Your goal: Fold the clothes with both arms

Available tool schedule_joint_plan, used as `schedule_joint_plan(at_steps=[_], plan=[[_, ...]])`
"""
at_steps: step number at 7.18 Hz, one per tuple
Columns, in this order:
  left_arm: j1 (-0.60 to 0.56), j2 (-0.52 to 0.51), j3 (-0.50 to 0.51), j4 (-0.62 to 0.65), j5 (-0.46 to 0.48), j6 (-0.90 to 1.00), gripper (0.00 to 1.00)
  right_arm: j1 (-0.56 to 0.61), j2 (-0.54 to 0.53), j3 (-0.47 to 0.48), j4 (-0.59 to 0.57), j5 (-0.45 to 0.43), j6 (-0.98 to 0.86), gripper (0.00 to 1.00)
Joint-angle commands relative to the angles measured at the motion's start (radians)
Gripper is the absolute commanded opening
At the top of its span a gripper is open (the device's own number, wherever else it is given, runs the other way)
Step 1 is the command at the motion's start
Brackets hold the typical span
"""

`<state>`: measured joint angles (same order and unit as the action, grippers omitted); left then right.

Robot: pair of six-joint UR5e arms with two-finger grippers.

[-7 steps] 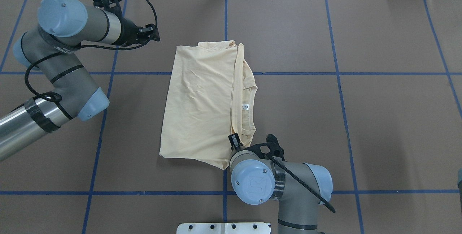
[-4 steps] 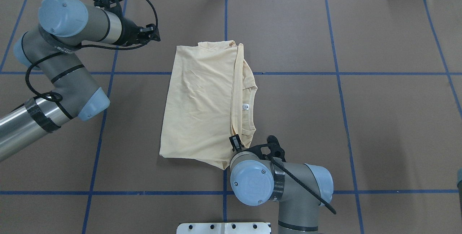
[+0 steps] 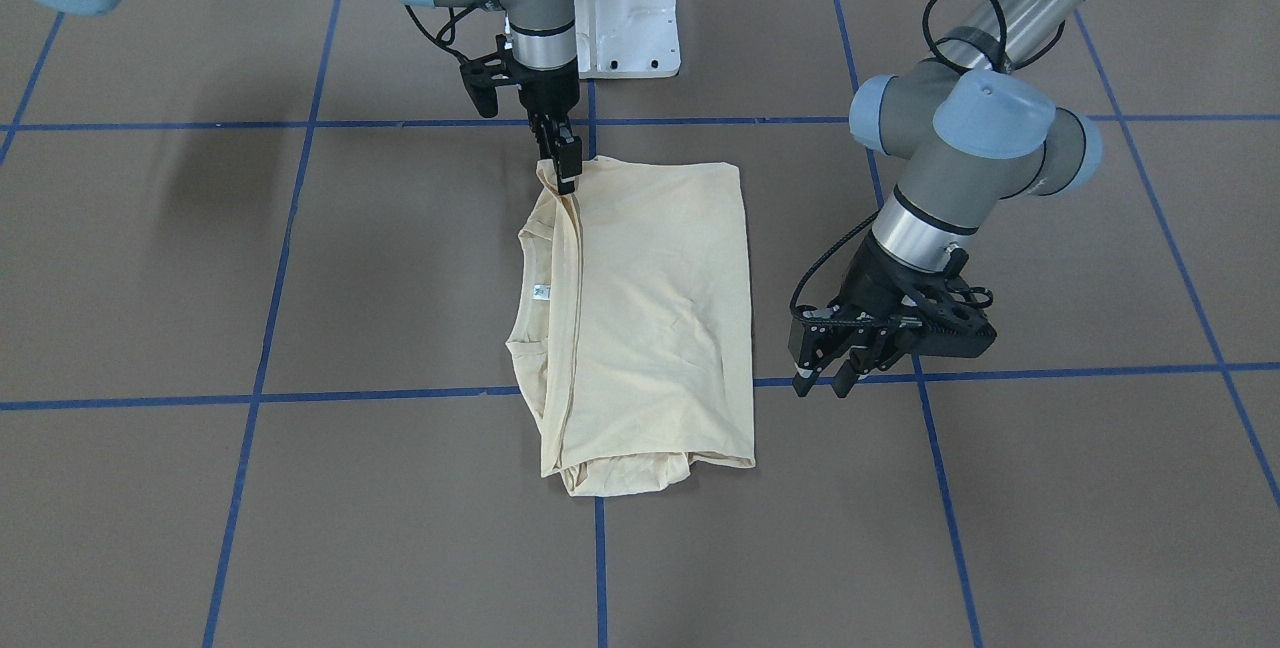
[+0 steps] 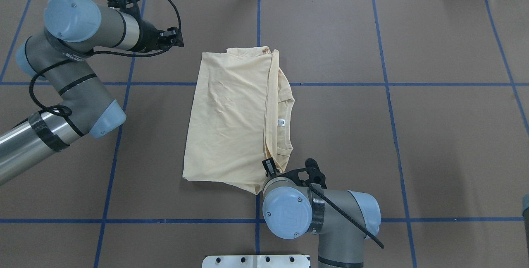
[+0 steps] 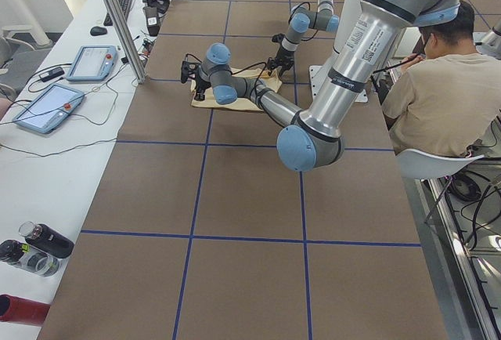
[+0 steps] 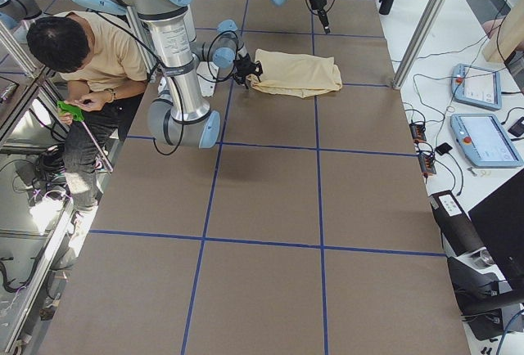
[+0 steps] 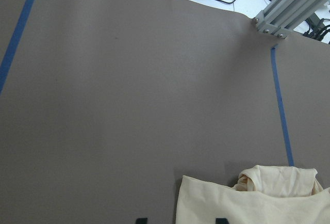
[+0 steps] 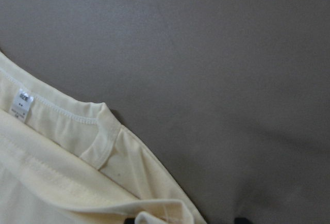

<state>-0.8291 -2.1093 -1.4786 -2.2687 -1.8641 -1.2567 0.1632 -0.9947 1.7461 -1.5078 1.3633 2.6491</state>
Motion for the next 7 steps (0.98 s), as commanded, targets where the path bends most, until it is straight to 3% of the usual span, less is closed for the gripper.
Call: schedule_joint_plan(at_steps=[1,3,7], plan=[[-0.001,-0.001,-0.003,0.0,0.0,-0.001,0.54,-0.004,-0.001,-0.003,0.0,0.0,0.0,0.4],[-0.002,0.0,-0.006,0.0,0.0,-0.001,0.54,-0.004,0.001,-0.002,0.001,0.0,0.0,0.0],[-0.002,0.006,-0.017,0.0,0.0,-0.001,0.54,0.015,0.013,0.004,0.006,0.0,0.0,0.0]])
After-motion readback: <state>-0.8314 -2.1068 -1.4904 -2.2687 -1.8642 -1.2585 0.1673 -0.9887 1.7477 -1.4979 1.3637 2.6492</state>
